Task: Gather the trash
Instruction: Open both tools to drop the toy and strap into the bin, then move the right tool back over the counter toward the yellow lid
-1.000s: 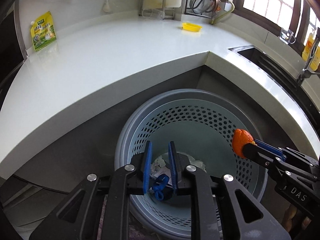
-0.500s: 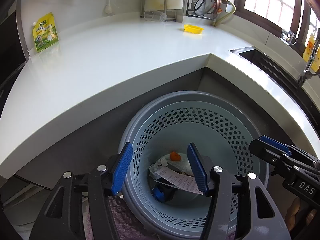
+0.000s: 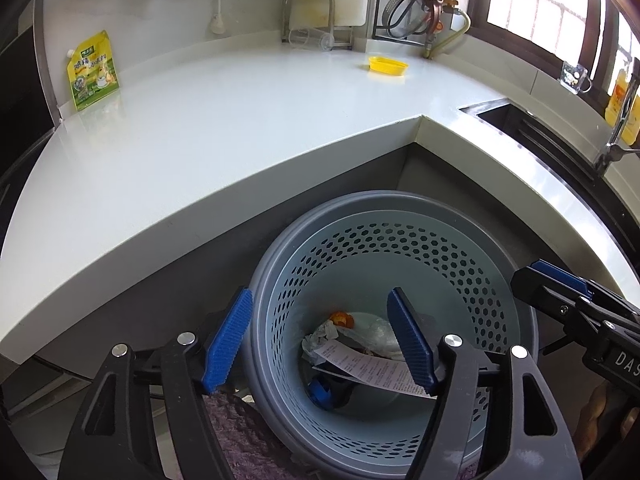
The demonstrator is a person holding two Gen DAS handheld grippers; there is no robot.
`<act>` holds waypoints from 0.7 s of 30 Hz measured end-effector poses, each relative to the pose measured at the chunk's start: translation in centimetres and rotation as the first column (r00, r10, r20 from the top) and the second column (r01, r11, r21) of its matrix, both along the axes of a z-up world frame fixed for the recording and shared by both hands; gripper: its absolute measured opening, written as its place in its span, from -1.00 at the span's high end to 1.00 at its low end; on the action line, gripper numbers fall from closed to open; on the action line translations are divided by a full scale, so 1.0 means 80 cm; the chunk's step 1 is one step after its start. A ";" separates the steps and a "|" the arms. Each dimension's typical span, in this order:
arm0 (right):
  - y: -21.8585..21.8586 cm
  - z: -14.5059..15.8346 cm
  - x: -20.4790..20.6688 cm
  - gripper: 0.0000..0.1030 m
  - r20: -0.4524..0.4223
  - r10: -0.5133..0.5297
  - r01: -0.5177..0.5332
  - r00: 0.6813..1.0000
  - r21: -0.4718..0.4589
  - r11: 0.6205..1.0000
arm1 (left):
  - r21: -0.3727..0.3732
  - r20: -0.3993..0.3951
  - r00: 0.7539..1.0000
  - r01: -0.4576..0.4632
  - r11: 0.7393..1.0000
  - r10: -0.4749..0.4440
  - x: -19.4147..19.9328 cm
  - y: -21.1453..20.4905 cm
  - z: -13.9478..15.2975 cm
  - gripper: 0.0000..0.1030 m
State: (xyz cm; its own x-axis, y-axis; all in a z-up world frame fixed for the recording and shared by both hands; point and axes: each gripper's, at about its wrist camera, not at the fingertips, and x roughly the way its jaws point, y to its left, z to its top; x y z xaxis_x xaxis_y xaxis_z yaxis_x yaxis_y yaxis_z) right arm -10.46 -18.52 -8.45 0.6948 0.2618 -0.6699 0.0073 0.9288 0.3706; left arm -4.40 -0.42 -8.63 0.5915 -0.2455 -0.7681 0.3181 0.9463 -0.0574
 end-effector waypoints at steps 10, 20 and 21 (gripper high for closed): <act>-0.004 0.025 0.014 -0.21 0.046 -0.004 0.004 0.999 -0.001 1.000 | 0.009 0.049 0.999 -0.010 1.000 0.010 0.009 0.007 0.013 -0.51; -0.002 0.042 0.036 -0.22 0.079 0.000 0.003 0.997 -0.031 1.000 | -0.011 0.105 0.994 -0.024 1.000 0.025 0.021 0.019 0.037 -0.67; -0.002 0.045 0.038 -0.22 0.085 0.000 0.003 0.996 -0.036 0.999 | -0.014 0.113 0.993 -0.023 1.000 0.024 0.022 0.019 0.040 -0.70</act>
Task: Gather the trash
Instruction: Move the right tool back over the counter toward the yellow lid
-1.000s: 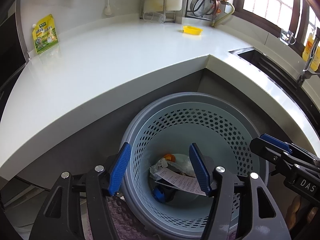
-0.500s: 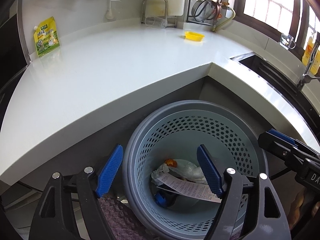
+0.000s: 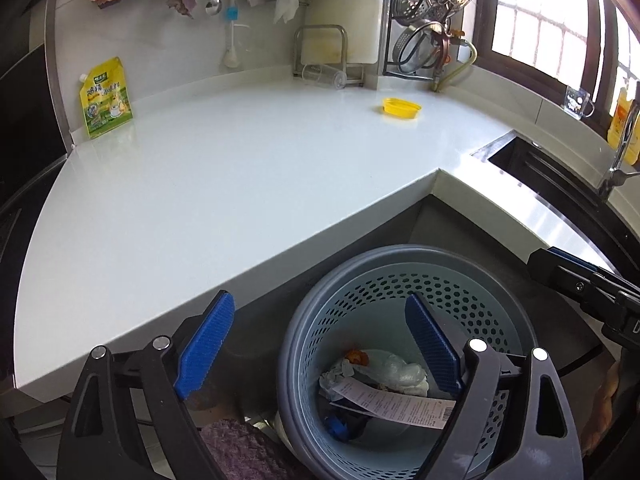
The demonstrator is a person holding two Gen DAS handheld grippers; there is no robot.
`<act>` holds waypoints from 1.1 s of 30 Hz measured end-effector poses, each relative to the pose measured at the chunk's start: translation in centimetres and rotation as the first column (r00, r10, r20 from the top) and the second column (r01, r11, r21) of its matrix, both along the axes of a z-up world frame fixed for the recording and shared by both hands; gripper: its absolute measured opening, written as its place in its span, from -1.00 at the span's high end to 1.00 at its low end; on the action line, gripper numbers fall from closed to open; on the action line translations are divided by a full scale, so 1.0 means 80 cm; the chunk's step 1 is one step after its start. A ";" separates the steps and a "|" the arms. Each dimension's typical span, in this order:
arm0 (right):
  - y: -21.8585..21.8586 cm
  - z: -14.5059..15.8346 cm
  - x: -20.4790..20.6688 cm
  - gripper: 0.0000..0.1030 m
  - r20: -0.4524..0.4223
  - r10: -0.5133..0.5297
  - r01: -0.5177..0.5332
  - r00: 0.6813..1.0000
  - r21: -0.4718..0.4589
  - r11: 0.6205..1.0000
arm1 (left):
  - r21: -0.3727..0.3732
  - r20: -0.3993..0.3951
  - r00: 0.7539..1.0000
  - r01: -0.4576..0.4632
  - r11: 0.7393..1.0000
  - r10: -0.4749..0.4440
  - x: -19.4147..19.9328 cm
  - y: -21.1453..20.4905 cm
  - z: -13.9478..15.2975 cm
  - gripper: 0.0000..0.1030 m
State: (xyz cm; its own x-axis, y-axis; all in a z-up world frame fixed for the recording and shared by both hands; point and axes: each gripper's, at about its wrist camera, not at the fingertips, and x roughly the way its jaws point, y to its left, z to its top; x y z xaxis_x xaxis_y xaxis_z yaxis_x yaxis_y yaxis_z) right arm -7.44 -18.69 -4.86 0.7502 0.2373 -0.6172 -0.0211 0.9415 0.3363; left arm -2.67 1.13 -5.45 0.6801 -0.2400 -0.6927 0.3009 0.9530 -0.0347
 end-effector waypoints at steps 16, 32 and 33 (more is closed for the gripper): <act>-0.009 0.067 0.069 -0.49 0.074 -0.049 0.056 0.996 -0.104 0.993 | -0.065 0.108 0.994 -0.016 0.998 0.023 0.039 0.015 0.073 -0.87; -0.069 0.075 0.281 -0.50 -0.048 -0.089 0.084 0.995 -0.102 0.991 | -0.072 0.100 0.995 -0.016 0.997 0.023 0.130 -0.009 0.091 -0.87; -0.071 0.071 0.295 -0.50 -0.060 -0.093 0.086 0.994 -0.109 0.990 | -0.070 0.099 0.995 -0.014 0.997 0.021 0.135 -0.012 0.091 -0.87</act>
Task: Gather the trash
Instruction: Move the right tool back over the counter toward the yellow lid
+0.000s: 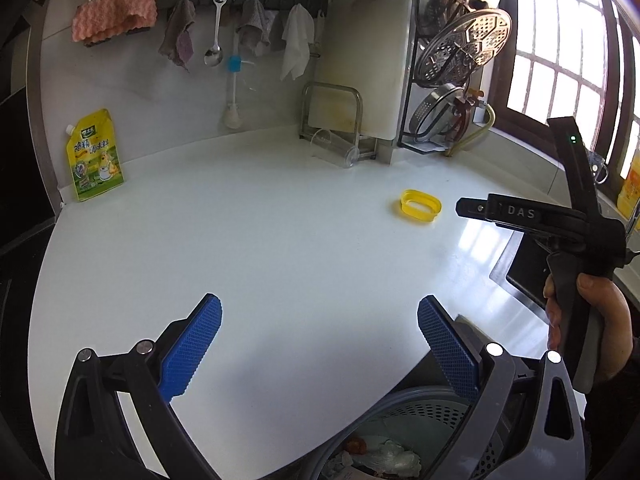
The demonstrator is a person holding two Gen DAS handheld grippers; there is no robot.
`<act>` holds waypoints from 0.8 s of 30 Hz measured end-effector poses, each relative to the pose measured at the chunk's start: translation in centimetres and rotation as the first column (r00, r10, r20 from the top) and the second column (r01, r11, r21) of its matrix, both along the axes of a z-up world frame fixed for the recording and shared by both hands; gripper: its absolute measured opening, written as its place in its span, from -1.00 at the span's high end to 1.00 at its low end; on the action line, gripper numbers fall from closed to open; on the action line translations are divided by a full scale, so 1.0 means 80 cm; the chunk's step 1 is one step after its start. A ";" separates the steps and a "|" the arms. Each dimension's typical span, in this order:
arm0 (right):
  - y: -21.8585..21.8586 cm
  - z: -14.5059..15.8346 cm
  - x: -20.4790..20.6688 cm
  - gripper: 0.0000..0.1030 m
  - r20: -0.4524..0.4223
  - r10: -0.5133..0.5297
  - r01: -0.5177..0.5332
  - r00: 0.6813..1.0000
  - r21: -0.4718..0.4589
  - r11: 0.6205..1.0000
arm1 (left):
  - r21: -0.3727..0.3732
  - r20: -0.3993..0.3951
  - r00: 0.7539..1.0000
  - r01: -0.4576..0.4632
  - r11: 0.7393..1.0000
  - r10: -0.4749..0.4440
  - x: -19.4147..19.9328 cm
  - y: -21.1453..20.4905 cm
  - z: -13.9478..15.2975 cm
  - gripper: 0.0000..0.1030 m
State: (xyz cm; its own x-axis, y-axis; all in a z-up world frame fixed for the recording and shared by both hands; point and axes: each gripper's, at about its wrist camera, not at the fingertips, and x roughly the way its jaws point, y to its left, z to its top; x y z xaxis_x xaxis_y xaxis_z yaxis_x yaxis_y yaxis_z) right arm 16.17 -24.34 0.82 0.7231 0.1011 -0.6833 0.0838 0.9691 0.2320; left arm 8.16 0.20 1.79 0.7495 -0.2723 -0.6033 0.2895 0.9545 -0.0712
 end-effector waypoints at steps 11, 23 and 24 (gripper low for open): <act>-0.021 -0.055 0.107 -0.50 -0.115 -0.049 0.060 0.992 0.098 0.993 | 0.026 -0.021 0.999 0.027 0.999 -0.027 0.044 -0.029 -0.015 -0.87; -0.014 -0.076 0.151 -0.50 -0.154 -0.112 0.126 0.982 0.082 0.989 | 0.023 -0.049 0.998 0.039 0.999 -0.037 0.068 -0.034 -0.034 -0.87; -0.013 -0.076 0.154 -0.50 -0.149 -0.116 0.128 0.982 0.070 0.989 | 0.022 -0.050 0.998 0.038 0.999 -0.036 0.070 -0.032 -0.034 -0.87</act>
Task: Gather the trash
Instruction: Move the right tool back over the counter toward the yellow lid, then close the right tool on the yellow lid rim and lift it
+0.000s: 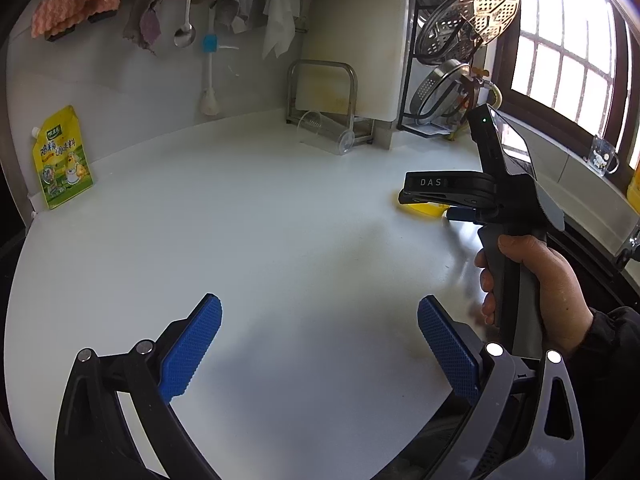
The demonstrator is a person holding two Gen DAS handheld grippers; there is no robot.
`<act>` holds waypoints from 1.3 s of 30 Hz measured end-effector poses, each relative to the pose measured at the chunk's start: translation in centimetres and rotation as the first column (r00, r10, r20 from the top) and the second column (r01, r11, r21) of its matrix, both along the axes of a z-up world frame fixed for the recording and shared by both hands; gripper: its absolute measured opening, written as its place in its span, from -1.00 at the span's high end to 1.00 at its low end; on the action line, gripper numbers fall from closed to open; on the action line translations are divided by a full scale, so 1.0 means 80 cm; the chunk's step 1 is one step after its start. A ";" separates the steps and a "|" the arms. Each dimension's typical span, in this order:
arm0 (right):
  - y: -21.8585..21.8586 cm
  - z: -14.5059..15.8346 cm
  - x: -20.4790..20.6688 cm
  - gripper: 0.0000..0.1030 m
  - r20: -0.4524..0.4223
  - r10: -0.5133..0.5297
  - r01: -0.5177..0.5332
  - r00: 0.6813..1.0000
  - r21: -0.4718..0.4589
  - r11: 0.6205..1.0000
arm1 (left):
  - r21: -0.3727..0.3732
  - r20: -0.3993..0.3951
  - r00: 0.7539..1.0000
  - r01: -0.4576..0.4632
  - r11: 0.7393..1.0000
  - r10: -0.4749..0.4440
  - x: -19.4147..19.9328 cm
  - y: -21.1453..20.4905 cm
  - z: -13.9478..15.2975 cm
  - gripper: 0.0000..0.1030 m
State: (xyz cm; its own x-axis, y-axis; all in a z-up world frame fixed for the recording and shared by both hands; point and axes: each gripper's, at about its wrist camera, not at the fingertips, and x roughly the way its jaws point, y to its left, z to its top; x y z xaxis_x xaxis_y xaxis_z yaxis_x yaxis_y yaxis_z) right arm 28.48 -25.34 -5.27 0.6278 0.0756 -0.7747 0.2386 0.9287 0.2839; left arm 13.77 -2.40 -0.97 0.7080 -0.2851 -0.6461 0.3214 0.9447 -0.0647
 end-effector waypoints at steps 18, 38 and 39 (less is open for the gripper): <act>0.016 -0.005 0.064 -0.55 -0.037 -0.021 0.016 0.999 -0.122 0.992 | 0.003 0.001 1.000 0.002 1.000 -0.002 0.020 -0.004 0.003 -0.87; -0.028 -0.003 0.045 -0.24 0.008 0.059 -0.059 0.998 -0.003 0.998 | 0.016 -0.008 1.000 0.024 1.000 -0.024 0.042 -0.026 0.009 -0.87; -0.031 -0.001 0.044 -0.24 0.020 0.070 -0.070 0.997 0.003 0.998 | 0.016 -0.008 1.000 0.025 1.000 -0.025 0.042 -0.026 0.009 -0.87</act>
State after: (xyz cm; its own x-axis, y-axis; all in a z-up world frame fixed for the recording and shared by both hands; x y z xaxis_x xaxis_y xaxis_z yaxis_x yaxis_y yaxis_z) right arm 32.00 -27.81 -5.32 0.6359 0.1231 -0.7619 0.1671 0.9418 0.2916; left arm 17.13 -4.47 -0.26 0.6960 -0.2920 -0.6560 0.3445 0.9374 -0.0518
